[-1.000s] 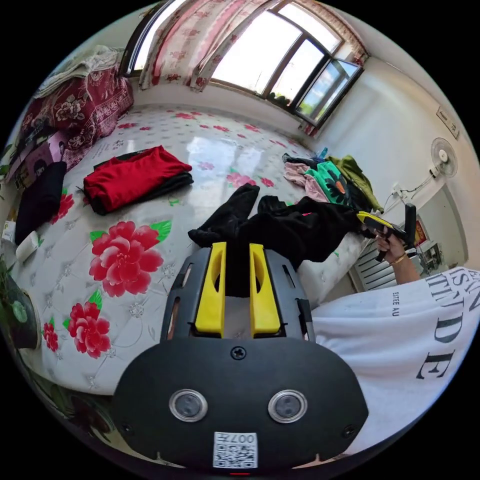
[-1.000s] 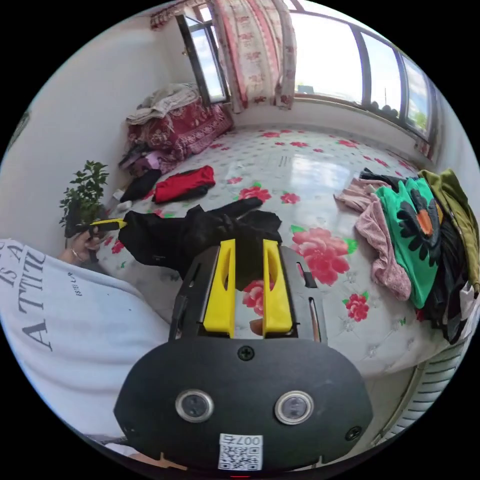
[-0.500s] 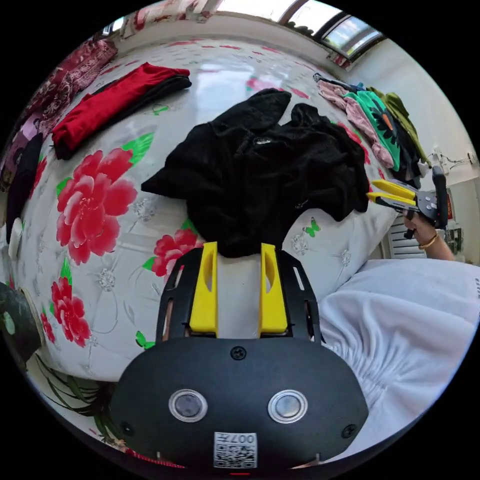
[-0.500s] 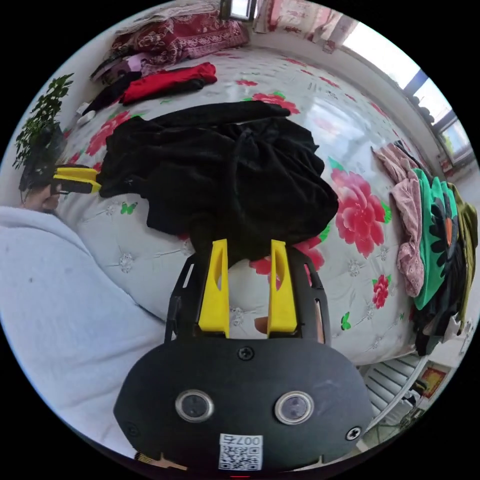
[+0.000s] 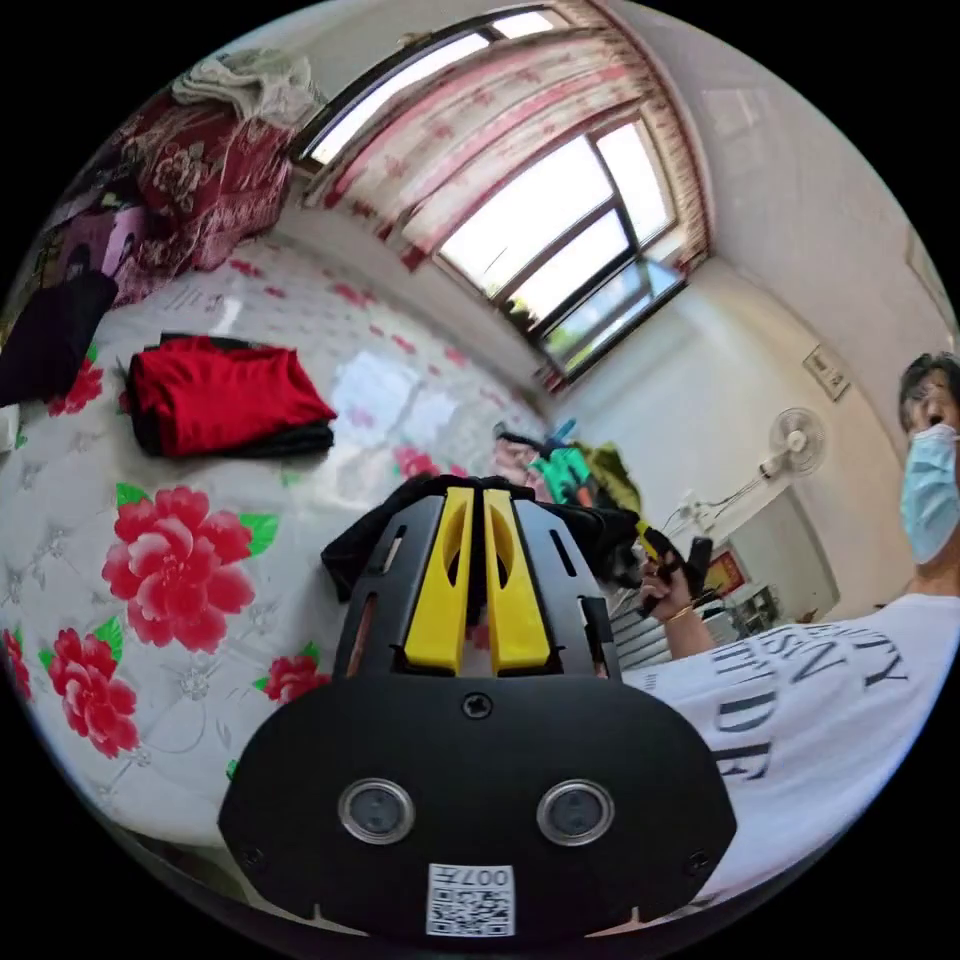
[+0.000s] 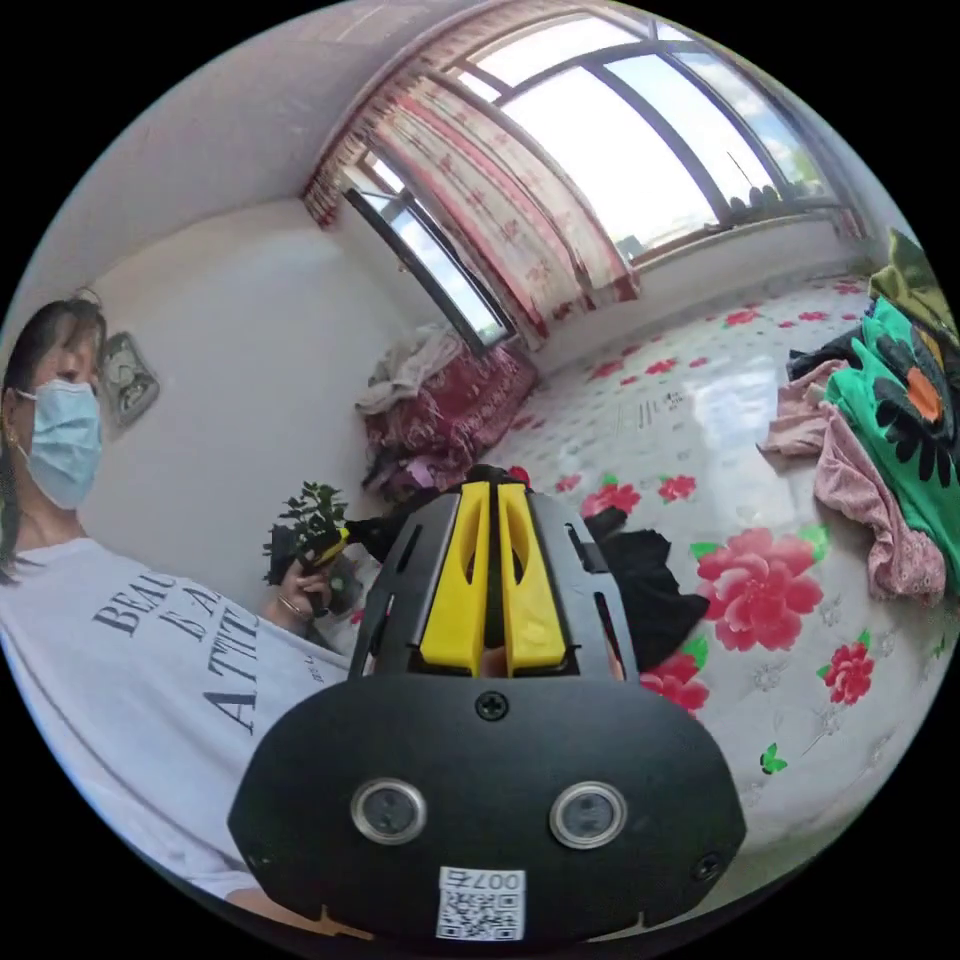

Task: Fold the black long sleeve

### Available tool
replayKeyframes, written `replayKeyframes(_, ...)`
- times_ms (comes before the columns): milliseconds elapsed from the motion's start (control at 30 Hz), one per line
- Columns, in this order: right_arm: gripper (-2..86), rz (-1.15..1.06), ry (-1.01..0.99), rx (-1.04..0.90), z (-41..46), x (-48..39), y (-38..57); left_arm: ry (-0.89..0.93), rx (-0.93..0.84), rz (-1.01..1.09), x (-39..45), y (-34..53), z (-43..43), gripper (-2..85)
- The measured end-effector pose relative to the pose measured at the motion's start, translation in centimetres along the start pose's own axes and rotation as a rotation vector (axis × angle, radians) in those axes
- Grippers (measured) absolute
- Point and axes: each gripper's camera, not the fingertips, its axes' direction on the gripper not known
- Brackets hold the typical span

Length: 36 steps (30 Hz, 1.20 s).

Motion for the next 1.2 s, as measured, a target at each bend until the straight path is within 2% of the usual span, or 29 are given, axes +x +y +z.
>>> replayKeyframes(133, -0.2, -0.212, -0.085, 0.255, -6.5, -7.4, -2.4, 0.159, 0.244, 0.255, 10.1, -1.9, -8.0, -0.9)
replayKeyframes(267, -0.2, -0.460, -0.016, 0.413, -11.8, -16.0, -4.0, 0.178, 0.444, 0.471, 18.4, -1.9, -13.4, -0.9)
replayKeyframes(400, -0.1, -0.638, 0.135, 0.429, -12.2, -21.1, -5.9, 0.074, 0.616, 0.625, 24.8, -2.2, -16.1, -0.9)
replayKeyframes(500, 0.0, -0.646, 0.213, 0.354, -8.7, -20.9, -8.4, -0.076, 0.665, 0.654, 26.1, -3.9, -14.2, -0.8)
replayKeyframes(667, 0.5, -0.546, 0.328, 0.169, 2.7, -14.4, -13.1, -0.394, 0.520, 0.513, 20.8, -12.0, -3.7, 0.5)
replayKeyframes(733, 1.2, -0.518, 0.439, 0.065, 8.5, -10.4, -13.9, -0.532, 0.326, 0.429, 14.6, -16.8, 4.4, 4.0)
replayKeyframes(833, 3.1, -0.383, 0.634, -0.222, 16.9, -1.9, -12.0, -0.705, 0.043, 0.231, 6.0, -18.2, 11.6, 8.7)
replayKeyframes(867, 3.9, -0.308, 0.682, -0.346, 18.9, 1.5, -9.9, -0.740, 0.015, 0.217, 4.7, -17.6, 12.4, 9.0)
replayKeyframes(967, 6.1, -0.148, 0.673, -0.519, 20.1, 7.9, -1.8, -0.776, -0.113, 0.152, -0.6, -11.3, 14.1, 9.2)
replayKeyframes(1100, 8.6, 0.071, 0.651, -0.726, 19.6, 12.6, 9.1, -0.789, -0.386, 0.061, -5.9, 2.8, 15.5, 9.1)
replayKeyframes(1200, 9.5, 0.091, 0.654, -0.853, 21.3, 13.3, 13.2, -0.798, -0.568, -0.021, -7.3, 10.7, 16.4, 9.1)
